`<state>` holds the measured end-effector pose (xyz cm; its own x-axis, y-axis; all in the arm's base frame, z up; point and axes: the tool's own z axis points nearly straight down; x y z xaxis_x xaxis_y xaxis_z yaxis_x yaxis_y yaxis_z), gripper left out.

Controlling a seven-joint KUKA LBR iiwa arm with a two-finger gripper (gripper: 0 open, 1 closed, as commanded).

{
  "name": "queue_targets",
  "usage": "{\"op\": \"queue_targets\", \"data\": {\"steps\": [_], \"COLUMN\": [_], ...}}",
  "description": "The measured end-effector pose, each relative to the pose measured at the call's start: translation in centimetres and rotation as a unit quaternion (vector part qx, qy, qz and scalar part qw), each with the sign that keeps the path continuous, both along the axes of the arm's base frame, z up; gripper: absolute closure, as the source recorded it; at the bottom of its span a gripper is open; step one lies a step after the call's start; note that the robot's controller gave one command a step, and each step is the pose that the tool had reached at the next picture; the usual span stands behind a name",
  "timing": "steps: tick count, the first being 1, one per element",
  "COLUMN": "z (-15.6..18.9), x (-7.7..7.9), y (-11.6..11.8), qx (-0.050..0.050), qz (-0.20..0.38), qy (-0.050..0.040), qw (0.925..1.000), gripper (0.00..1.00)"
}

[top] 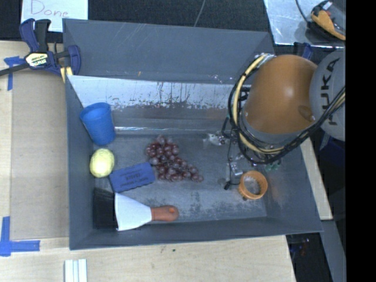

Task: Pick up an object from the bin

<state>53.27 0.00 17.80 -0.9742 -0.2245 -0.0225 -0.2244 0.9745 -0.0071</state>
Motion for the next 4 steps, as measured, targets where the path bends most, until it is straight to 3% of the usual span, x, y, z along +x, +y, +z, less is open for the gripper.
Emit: {"op": "queue_targets", "data": {"steps": [1, 2, 3, 4], "z": [-3.2, -2.2, 3.0, -6.9], "x": [-1.0, 0.0, 0.6, -0.1], "y": [-2.3, 0.2, -4.4, 3.1], "qx": [-0.002, 0.005, -0.001, 0.005], "qz": [0.094, -0.136, 0.005, -0.097], "qy": [0.0118, -0.001, 0.0059, 0.006], "qw": [0.9955, 0.9906, 1.0, 0.9953], "gripper": [0.0, 0.0, 0.0, 0.0]}}
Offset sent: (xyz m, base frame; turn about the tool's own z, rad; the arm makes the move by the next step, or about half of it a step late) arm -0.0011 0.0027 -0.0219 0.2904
